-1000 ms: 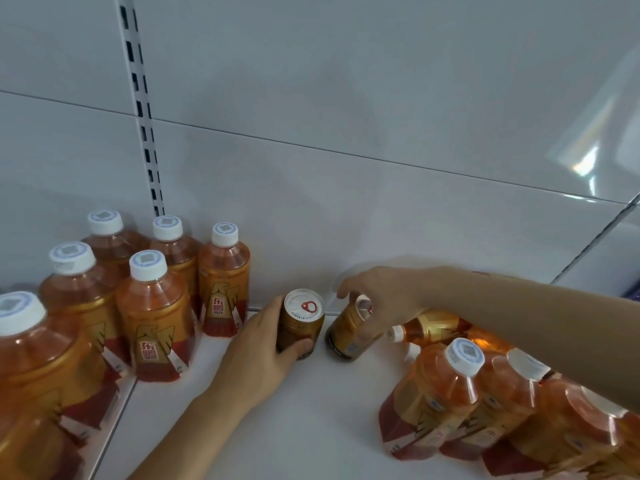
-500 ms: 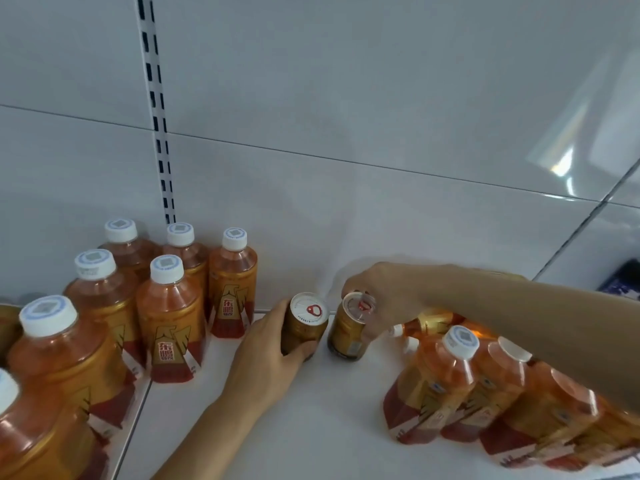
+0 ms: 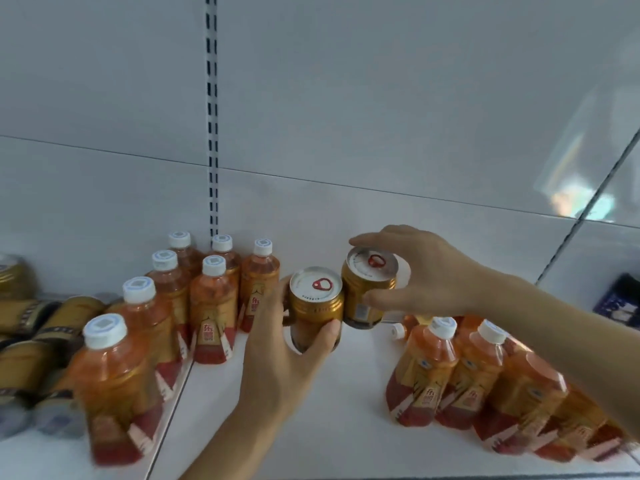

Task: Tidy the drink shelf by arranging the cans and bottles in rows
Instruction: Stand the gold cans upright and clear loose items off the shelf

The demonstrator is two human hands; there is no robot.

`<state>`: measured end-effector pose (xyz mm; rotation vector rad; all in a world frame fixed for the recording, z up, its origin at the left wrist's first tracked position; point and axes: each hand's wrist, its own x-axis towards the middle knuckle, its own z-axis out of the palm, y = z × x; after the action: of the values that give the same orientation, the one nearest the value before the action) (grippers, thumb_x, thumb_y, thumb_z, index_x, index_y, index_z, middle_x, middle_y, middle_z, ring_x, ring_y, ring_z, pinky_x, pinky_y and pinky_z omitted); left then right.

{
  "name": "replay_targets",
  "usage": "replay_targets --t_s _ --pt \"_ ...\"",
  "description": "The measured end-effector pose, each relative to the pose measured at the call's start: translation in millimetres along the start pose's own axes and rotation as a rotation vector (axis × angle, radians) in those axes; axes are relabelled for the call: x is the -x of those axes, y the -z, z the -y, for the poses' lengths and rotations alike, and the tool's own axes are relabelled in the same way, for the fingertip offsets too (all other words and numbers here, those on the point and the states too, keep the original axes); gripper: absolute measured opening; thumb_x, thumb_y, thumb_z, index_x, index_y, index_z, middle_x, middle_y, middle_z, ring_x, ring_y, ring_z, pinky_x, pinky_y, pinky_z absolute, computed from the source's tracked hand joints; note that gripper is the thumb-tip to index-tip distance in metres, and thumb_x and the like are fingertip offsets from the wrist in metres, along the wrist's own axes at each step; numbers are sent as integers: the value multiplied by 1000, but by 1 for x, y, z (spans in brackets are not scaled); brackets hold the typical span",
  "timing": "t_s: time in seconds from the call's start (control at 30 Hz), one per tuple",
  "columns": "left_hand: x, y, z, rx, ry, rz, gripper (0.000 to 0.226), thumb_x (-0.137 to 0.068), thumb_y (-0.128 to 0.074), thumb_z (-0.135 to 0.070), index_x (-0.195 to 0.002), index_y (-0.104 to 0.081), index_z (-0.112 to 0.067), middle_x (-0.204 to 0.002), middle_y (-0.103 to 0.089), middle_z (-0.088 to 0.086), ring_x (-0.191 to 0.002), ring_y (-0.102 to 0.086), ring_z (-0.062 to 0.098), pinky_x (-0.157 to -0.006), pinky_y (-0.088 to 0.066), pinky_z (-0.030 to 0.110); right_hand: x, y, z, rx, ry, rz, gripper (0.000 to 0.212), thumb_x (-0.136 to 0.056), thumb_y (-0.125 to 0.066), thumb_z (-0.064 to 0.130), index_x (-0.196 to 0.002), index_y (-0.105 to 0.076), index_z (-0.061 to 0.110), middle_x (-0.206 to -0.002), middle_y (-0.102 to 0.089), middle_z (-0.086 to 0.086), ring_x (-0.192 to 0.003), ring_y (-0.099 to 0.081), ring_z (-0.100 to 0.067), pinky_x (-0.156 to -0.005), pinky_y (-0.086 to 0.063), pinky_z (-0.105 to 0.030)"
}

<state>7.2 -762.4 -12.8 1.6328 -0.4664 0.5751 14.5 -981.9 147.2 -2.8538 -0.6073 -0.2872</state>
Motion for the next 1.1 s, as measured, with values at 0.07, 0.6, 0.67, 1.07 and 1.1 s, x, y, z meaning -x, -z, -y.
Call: replay_targets --t_s 0.07,0.6,0.67,1.07,1.1 --pt "10 8 -15 -18 -6 -55 66 -87 -78 -49 -145 -51 -34 -134 -62 -21 -128 -61 14 -96 -50 18 12 -5 10 -58 35 -67 87 -71 -67 70 -152 -51 43 -124 -61 23 -118 -55 -1 -103 -49 -29" --pt "132 144 -83 -296 101 -339 62 -77 -64 -86 -131 -38 -72 -127 -61 -27 -119 -62 4 -92 -49 14 67 -93 161 -462 262 -348 71 -74 -74 70 -134 -61 33 -119 -62 20 -110 -61 -4 -91 -45 -10" --pt "138 165 -87 -307 108 -351 62 -76 -64 -88 -131 -40 -71 -127 -61 -27 -119 -63 3 -92 -50 14 64 -100 185 -484 261 -348 72 -74 -73 70 -134 -62 32 -118 -62 20 -111 -61 -8 -92 -50 -22" --pt "186 370 -73 -532 230 -320 61 -77 -76 -65 -126 -40 -62 -125 -55 -31 -118 -54 -10 -86 -49 13 34 -182 376 -484 225 -297 78 -75 -70 73 -140 -61 31 -122 -59 21 -121 -55 -6 -100 -52 -31" --pt "187 385 -70 -551 236 -312 63 -78 -75 -64 -129 -39 -61 -126 -54 -30 -119 -54 -10 -88 -50 15 31 -190 390 -491 219 -289 79 -75 -69 73 -141 -61 30 -122 -59 21 -121 -54 -6 -101 -52 -31"
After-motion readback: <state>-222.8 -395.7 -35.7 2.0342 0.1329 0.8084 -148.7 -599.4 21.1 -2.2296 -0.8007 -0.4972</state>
